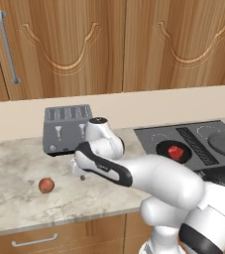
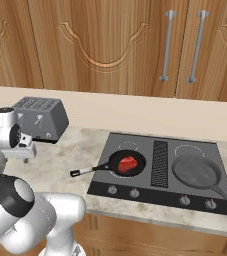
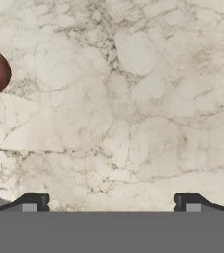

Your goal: Place both pans onto different burners. Then place the onion and the steak on different pans.

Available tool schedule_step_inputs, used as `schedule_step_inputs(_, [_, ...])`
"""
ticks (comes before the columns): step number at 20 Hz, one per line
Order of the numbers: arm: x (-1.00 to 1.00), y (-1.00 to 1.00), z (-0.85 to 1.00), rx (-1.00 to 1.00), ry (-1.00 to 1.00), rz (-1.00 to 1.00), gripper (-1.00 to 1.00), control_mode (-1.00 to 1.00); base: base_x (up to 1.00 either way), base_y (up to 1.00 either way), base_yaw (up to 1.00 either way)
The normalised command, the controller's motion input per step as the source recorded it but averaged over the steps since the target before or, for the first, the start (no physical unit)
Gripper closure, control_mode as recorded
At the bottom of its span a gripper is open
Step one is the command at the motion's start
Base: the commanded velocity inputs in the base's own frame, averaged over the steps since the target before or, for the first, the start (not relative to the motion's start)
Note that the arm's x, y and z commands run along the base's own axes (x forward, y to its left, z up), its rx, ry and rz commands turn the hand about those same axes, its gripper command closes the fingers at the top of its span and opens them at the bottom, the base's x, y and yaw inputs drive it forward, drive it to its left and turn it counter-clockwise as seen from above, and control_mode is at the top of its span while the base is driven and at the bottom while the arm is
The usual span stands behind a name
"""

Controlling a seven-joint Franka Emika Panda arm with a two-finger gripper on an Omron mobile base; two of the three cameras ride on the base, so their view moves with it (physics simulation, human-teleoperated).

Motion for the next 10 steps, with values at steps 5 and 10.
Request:
schedule_step_inputs(5, [-0.02, 0.64, 0.04, 0.08, 0.0, 0.04, -1.0, -1.0, 0.0, 0.0, 0.0])
schedule_step_inputs(10, [-0.07, 0.65, 0.01, 0.01, 0.0, 0.0, -1.0, -1.0, 0.0, 0.0, 0.0])
